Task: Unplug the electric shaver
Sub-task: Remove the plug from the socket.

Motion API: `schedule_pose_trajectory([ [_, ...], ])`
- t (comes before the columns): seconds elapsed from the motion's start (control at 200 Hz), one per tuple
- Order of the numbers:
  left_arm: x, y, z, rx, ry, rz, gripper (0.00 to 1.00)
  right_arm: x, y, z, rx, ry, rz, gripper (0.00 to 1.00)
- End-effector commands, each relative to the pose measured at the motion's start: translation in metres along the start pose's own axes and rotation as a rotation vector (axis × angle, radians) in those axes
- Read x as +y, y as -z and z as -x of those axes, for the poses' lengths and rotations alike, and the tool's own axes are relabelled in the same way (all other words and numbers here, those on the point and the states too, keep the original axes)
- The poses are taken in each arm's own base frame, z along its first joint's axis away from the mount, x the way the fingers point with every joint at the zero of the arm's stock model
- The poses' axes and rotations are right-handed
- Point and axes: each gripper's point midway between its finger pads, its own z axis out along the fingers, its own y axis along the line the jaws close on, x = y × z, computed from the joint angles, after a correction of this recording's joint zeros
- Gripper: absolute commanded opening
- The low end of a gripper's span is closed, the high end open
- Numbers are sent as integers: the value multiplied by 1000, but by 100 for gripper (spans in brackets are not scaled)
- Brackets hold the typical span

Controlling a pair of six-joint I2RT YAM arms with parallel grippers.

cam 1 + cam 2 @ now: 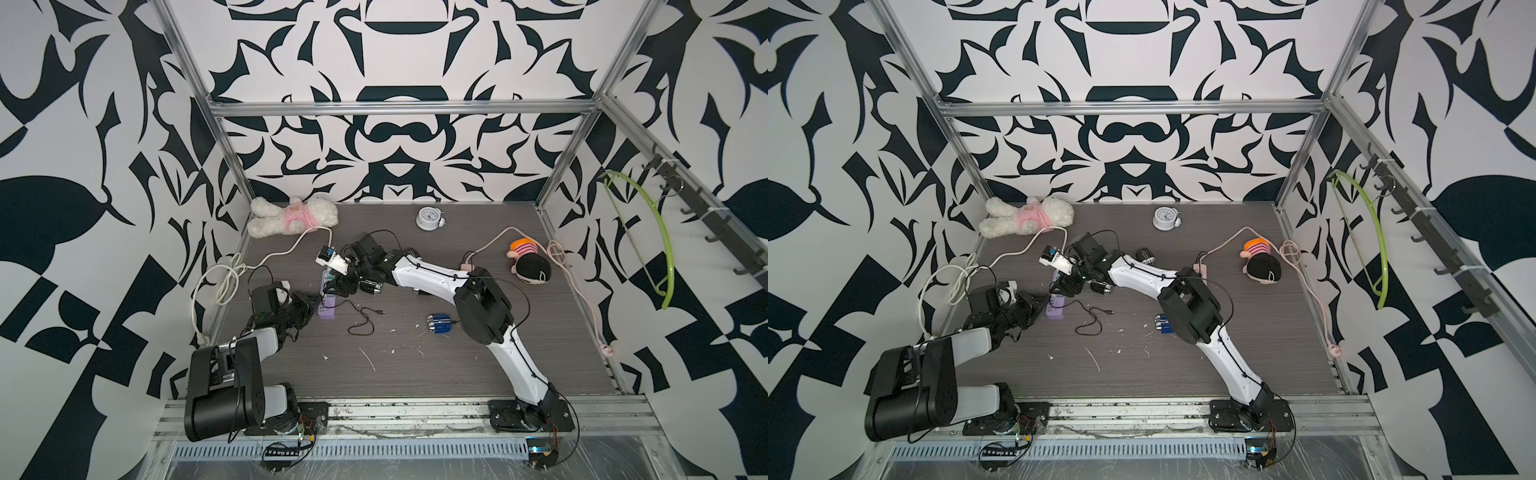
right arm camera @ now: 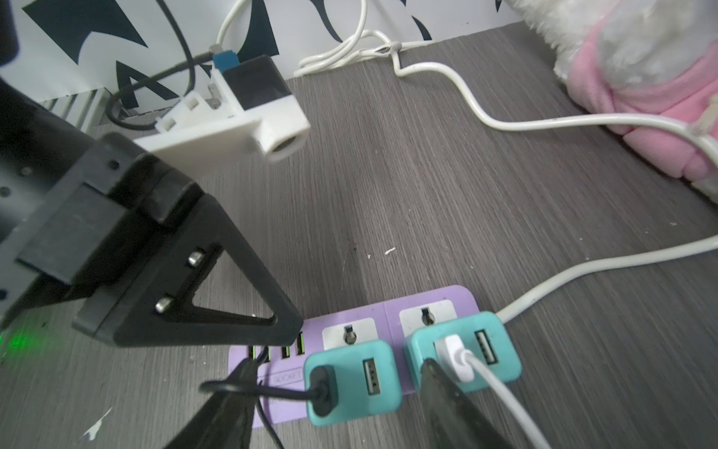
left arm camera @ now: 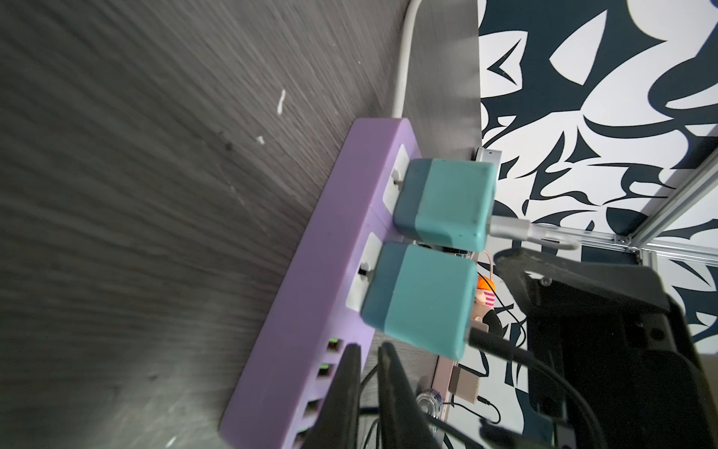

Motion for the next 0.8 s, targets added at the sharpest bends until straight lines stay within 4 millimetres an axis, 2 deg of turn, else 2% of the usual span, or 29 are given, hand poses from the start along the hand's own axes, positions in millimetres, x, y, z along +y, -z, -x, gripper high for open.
schedule_pose_trajectory([
  [0.0, 5, -2, -6, 22, -1, -1, 14, 7, 7, 27, -49, 44, 18, 66],
  [0.285, 20, -6, -14, 54, 23, 31, 14, 3, -3, 19, -24, 45, 22, 67],
  [0.525, 24, -8, -15, 63, 40, 42, 14, -4, -10, 9, 7, 56, 3, 67],
  [0.67, 25, -8, -15, 64, 45, 47, 14, -5, -10, 8, 12, 58, -3, 60],
  [0.79, 25, -8, -16, 66, 43, 51, 13, -5, -7, 9, 12, 60, -15, 48],
])
